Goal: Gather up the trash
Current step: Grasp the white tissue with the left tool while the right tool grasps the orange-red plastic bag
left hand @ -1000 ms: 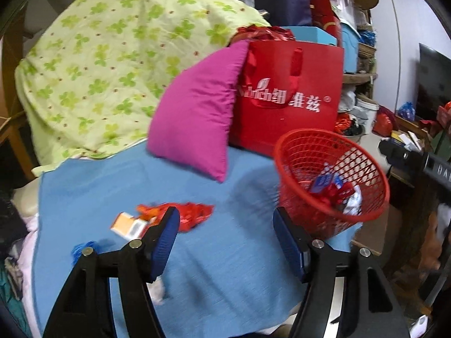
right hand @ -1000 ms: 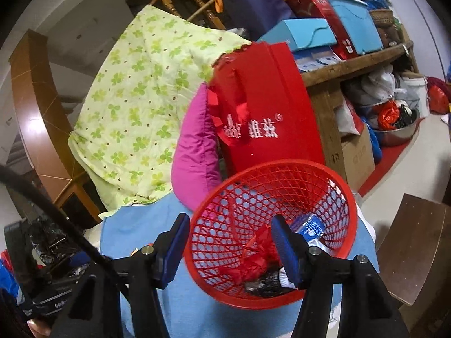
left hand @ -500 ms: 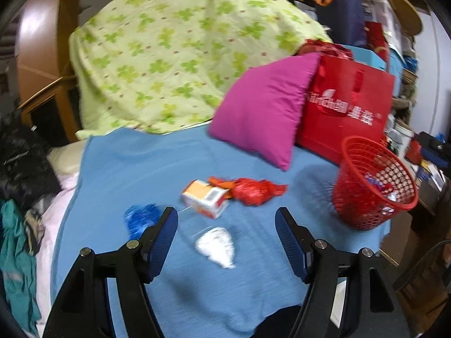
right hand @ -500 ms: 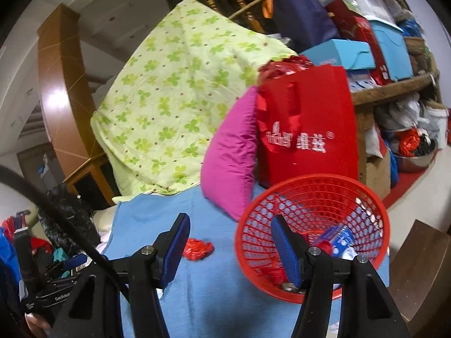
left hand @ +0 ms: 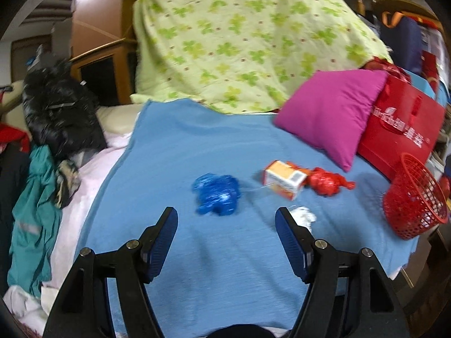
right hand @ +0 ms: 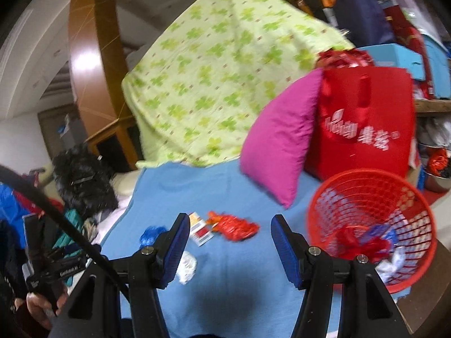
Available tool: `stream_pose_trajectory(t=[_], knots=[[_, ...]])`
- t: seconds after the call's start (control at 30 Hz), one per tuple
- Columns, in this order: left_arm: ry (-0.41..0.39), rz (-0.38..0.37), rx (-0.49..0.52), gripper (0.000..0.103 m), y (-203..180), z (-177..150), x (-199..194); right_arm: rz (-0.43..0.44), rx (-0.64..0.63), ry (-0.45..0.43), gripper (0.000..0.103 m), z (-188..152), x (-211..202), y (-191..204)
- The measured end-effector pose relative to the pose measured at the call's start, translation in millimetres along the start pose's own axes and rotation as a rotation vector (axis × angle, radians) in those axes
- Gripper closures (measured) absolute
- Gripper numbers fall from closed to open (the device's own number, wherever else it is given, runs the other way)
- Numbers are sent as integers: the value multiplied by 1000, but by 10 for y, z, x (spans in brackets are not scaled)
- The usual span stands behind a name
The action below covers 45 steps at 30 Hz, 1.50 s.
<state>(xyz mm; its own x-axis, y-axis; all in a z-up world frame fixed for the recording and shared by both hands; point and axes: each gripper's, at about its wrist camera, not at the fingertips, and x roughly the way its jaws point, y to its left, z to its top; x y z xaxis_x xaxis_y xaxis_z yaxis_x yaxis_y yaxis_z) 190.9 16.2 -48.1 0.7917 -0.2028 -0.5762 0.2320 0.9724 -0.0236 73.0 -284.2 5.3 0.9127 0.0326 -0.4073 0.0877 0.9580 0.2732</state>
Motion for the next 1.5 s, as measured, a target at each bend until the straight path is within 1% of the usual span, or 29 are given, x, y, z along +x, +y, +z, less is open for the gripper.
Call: stream_pose_trajectory(t=[0.07,0.23,0.33,0.43,0.57,0.77,0.83,0.9,0.93,1.07,1.17,1.23,1.27,1.3,1.33,1.4,1.47,1.5], knots=[[12,13,-24,31,137,-53,36,15,-24,35,39,-53,143,125],[60,22,-62,31,305,-163,184,52,-64,115,39,-211,496,367],[82,12,-67,31,310,-197,278,52,-78,144,39,-270,671,387],[97,-9,-63,31,253,-207,343,39,-65,183,39,-315,911,310],[139,-77,-61,31,76,-207,504,17,-42,227,39,-305,1281,151],[228,-184,-41,31,-367,-232,837,7,-58,271,39,-173,1916,-10],[258,-200,-53,31,-460,-228,951,5,-70,286,39,-130,2135,-32],[297,-236,-88,31,-569,-223,1119,3,-93,302,40,-106,2365,-50],[306,-238,-96,31,-600,-223,1166,3,-103,314,40,-100,2466,-62],[350,-255,-127,31,-772,-230,1420,6,-115,388,40,-145,2874,-147],[384,-278,-146,31,-866,-268,1582,-17,-150,476,41,-273,3144,-201],[415,-290,-160,32,-901,-303,1666,-27,-163,501,51,-354,3217,-241],[427,-298,-169,41,-907,-328,1697,-17,-159,494,53,-381,3209,-266],[439,-302,-172,56,-910,-351,1717,-10,-149,471,54,-381,3160,-290],[450,-307,-174,62,-905,-382,1733,-6,-136,459,55,-374,3121,-311],[446,-319,-187,75,-867,-407,1713,6,-90,424,55,-347,2993,-378],[437,-326,-190,83,-853,-403,1651,11,-56,392,56,-314,2847,-426],[431,-322,-184,84,-853,-400,1618,17,-43,383,56,-309,2773,-430]])
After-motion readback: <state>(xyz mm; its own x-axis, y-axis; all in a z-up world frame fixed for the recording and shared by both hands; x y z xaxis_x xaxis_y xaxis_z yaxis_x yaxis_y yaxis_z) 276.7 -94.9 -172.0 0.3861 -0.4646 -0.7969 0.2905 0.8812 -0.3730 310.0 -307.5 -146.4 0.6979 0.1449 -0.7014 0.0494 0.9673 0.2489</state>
